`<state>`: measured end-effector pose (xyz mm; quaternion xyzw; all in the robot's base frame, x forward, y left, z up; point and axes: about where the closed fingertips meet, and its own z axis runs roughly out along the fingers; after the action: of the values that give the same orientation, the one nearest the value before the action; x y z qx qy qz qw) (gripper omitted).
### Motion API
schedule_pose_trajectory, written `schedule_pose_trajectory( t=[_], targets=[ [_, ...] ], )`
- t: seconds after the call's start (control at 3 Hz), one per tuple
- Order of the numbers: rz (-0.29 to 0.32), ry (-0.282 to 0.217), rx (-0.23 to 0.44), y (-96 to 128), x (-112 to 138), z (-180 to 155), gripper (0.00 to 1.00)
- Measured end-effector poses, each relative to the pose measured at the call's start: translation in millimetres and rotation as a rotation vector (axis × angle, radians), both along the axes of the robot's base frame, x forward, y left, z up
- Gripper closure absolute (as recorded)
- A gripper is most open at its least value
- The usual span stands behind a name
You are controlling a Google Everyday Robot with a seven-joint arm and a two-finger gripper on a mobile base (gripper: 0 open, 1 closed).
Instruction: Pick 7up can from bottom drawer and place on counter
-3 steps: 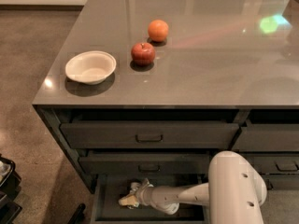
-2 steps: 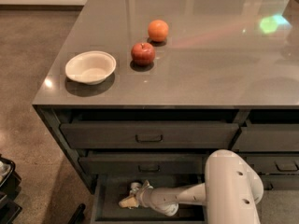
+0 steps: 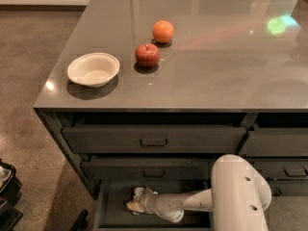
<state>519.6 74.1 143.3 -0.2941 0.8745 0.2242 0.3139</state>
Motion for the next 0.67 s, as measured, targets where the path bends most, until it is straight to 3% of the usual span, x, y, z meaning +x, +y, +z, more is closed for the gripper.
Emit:
schedule_pose_trajectory(
  t=[0.67],
  targets=[
    [0.0,0.0,0.0,0.0,0.0,0.0,0.88]
  ],
)
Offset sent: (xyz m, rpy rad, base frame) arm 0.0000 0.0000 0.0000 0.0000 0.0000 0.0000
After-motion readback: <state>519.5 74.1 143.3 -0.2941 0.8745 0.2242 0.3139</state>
